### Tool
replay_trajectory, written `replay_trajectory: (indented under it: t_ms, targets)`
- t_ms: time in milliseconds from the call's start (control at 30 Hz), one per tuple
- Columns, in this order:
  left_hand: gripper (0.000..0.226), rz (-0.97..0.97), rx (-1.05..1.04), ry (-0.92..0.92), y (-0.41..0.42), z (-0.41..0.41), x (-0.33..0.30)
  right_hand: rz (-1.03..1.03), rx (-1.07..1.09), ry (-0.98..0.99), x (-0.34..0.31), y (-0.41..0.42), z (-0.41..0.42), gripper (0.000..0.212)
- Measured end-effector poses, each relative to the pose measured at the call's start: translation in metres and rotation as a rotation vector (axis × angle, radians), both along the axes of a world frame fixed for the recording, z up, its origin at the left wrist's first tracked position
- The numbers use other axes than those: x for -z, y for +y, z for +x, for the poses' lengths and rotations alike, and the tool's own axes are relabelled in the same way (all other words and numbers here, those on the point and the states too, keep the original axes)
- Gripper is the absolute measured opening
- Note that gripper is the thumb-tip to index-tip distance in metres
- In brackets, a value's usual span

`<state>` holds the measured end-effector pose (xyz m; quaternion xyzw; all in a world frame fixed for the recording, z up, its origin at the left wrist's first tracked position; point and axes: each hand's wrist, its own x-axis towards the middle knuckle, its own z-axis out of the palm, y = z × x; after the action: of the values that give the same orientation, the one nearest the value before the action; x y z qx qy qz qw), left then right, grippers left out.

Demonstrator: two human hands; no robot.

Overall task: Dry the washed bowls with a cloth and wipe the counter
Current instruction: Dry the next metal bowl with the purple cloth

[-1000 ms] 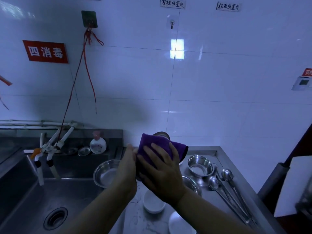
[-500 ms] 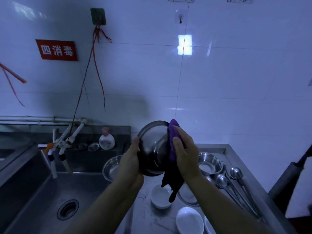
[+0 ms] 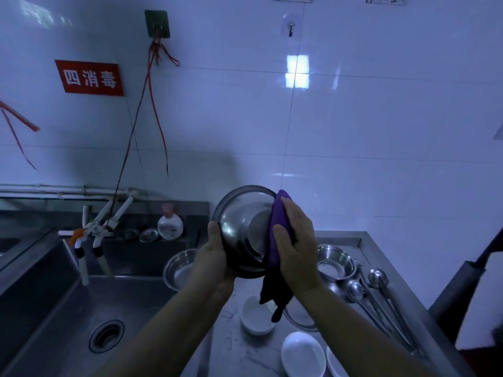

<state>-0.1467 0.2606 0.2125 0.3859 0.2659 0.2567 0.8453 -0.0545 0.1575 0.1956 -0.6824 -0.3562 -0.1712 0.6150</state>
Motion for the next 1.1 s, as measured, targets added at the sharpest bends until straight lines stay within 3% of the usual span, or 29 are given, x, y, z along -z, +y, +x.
replay_trajectory:
  t_ms: [100,233,367,600,733,933,1000,1100]
  targets:
    - [0.041,0.061,-0.028,0.057,0.003,0.001,0.004,-0.125,-0.028,-0.002,-0.018,-0.001,0.009,0.05]
    - [0.043,0.048,0.0,0.101,0.004,0.001,0.005,-0.265,0.0,-0.242,-0.024,0.001,0.002,0.049]
    - [0.046,-0.099,0.093,0.157,0.003,0.001,-0.001,-0.385,0.027,-0.52,-0.013,0.003,-0.008,0.048]
    - [0.061,-0.247,0.131,0.186,0.005,0.006,-0.014,-0.297,0.031,-0.973,0.027,-0.012,-0.008,0.037]
    - [0.055,-0.168,0.062,0.143,0.007,0.005,-0.012,-0.195,0.01,-0.834,0.022,-0.023,0.008,0.039]
    - [0.046,0.202,-0.015,0.29,0.003,-0.001,-0.007,-0.127,-0.119,-0.347,-0.017,-0.02,0.01,0.042]
    - [0.046,0.345,-0.012,0.306,-0.002,-0.002,-0.008,-0.203,-0.113,-0.405,-0.029,-0.017,0.008,0.041]
    - [0.052,0.51,0.039,0.274,-0.005,-0.002,-0.012,-0.36,-0.109,-0.648,-0.033,-0.014,0.002,0.039]
